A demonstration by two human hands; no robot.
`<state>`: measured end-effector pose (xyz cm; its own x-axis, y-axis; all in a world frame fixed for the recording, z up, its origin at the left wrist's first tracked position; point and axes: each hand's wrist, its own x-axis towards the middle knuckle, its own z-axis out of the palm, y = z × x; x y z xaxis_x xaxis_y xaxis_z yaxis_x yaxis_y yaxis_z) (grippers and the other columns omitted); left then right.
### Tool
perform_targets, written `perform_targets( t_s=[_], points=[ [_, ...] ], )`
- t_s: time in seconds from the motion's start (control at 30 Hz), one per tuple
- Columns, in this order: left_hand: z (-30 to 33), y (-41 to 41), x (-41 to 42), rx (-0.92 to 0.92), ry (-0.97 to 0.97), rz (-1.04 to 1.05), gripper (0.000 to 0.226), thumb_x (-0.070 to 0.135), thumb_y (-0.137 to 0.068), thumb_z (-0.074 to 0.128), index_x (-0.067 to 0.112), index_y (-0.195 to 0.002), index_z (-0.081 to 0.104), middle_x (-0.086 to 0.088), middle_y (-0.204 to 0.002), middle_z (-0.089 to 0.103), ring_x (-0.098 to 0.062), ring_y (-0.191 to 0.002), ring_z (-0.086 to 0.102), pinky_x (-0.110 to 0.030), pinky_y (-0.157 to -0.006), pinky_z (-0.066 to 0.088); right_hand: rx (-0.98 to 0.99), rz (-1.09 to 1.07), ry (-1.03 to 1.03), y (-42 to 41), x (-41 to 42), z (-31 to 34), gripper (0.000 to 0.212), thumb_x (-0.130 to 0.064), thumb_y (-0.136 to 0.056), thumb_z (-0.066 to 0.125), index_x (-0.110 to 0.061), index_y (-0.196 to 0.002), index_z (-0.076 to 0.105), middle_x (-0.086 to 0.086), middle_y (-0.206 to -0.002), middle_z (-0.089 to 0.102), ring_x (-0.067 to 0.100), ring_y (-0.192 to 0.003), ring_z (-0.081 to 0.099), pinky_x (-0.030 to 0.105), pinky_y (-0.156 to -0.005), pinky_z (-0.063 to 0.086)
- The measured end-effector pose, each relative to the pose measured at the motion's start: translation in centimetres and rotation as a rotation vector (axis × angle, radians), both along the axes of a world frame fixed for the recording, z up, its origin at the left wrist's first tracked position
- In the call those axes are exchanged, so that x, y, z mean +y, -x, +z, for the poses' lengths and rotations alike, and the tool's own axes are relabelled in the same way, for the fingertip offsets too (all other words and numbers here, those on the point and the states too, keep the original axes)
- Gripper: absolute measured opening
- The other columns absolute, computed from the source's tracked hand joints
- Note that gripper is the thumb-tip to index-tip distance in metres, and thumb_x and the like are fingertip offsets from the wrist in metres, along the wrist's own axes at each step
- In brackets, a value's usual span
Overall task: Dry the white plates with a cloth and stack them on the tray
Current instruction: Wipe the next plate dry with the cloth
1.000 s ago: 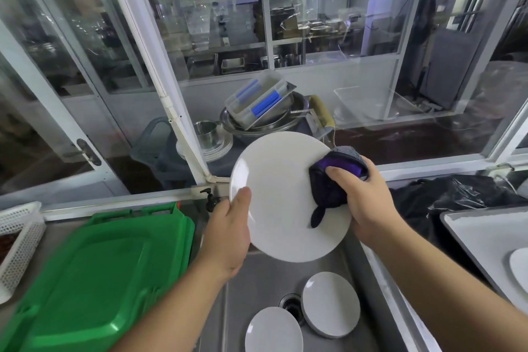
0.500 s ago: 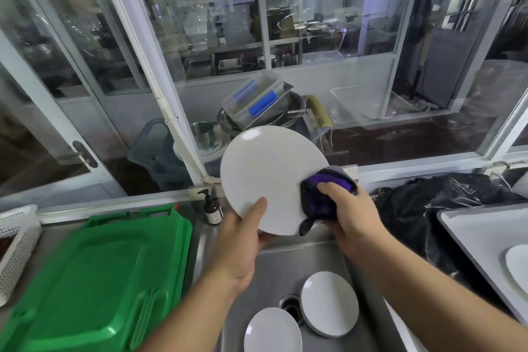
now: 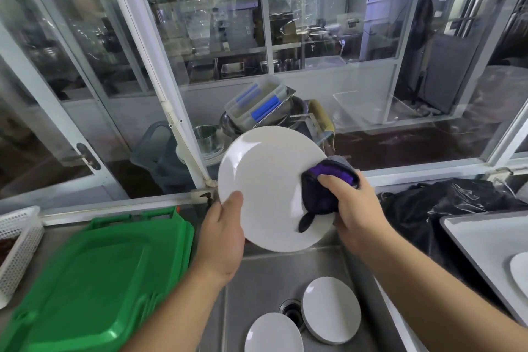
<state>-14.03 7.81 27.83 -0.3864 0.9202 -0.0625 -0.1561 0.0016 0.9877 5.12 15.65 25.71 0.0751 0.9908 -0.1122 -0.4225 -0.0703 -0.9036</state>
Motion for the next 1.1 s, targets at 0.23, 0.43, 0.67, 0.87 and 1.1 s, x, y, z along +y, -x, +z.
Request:
perform_targets(
  t_s=[0.23, 0.43, 0.67, 0.87, 1.1],
  points=[
    [-1.4, -3.0, -0.4, -0.14, -0.047, 0.082, 0.023, 0.048, -0.096, 0.057, 0.047, -0.114, 0.071, 0.015, -0.119, 0.075, -0.019, -0.117, 0.069, -0.052, -0.103, 0.053, 0.106, -0.009, 0.124, 2.2, -2.3, -1.1, 0.031, -0.01, -0.092, 0.073, -0.02, -0.12, 0.067, 0.009, -0.106, 0.078, 0.025, -0.093, 0.075, 0.033, -0.067, 0.062],
    [-1.4, -2.2, -1.1, -0.183, 0.001, -0.117, 0.029, 0.006, -0.101, 0.054, 0.02, -0.122, 0.067, -0.001, -0.115, 0.078, -0.017, -0.099, 0.076, -0.038, -0.08, 0.061, 0.06, -0.029, 0.128, 0.9, -1.9, -1.4, 0.024, -0.004, -0.091, 0.07, -0.01, -0.115, 0.07, 0.018, -0.105, 0.077, 0.033, -0.088, 0.073, 0.05, -0.079, 0.06],
    [0.1, 1.8, -0.7, -0.191, 0.093, -0.242, 0.028, -0.002, -0.103, 0.046, 0.008, -0.12, 0.066, -0.015, -0.115, 0.076, -0.028, -0.092, 0.076, -0.038, -0.061, 0.063, -0.064, 0.002, 0.011, -1.2, -1.2, -0.7, 0.034, -0.002, -0.086, 0.075, -0.013, -0.117, 0.07, 0.017, -0.109, 0.076, 0.03, -0.092, 0.074, 0.046, -0.08, 0.061],
    [-0.6, 1.2, -1.0, -0.127, 0.077, -0.204, 0.035, -0.006, -0.103, 0.045, 0.014, -0.124, 0.064, -0.008, -0.122, 0.075, -0.032, -0.106, 0.073, -0.044, -0.071, 0.064, -0.492, -0.056, -0.077, -1.2, -2.9, -0.2, 0.05, -0.028, -0.085, 0.083, -0.039, -0.12, 0.049, -0.008, -0.107, 0.07, 0.007, -0.091, 0.07, 0.024, -0.076, 0.057],
    [-1.5, 0.8, -0.6, -0.113, 0.074, -0.158, 0.039, -0.007, -0.102, 0.045, 0.015, -0.13, 0.062, -0.006, -0.125, 0.073, -0.031, -0.109, 0.073, -0.049, -0.079, 0.063, -1.224, -0.053, -0.404, -1.3, -4.2, -1.0, 0.054, -0.047, -0.084, 0.079, -0.031, -0.132, 0.059, 0.001, -0.118, 0.05, 0.027, -0.109, 0.051, 0.035, -0.094, 0.045]
  ],
)
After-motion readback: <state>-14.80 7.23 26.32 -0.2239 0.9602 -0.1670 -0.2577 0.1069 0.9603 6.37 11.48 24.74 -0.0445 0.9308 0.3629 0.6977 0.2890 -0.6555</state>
